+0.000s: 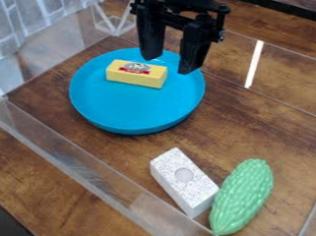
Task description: Remove the yellow brick from inside the blue tray and put it on the table
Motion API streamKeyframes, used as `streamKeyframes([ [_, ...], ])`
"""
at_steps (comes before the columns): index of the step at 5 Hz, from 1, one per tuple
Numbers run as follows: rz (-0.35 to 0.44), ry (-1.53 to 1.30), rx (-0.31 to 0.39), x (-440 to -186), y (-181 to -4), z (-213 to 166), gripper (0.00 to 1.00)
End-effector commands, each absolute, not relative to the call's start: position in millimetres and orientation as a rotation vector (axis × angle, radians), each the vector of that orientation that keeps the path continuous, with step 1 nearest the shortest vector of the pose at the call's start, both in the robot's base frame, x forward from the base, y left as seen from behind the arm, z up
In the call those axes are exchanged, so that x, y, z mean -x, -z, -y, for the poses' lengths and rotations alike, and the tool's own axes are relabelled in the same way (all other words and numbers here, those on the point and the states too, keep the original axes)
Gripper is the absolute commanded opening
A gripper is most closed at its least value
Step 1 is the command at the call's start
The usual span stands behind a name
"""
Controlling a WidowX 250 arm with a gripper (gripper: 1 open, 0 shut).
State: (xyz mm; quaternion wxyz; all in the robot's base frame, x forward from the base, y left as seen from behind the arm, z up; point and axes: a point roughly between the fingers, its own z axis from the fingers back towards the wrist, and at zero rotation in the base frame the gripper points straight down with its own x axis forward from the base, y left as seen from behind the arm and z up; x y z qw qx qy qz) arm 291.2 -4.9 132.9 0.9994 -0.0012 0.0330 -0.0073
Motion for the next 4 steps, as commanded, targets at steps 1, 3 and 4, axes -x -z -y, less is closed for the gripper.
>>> streamKeyframes([
  [1,-0.075,0.035,0.001,-291.1,-129.6,2.9,1.00],
  [3,-0.086,0.057,0.005,-291.3,-126.8,-0.8,1.00],
  [4,-0.090,0.059,0.011,-291.8,-126.5,-1.7,1.00],
])
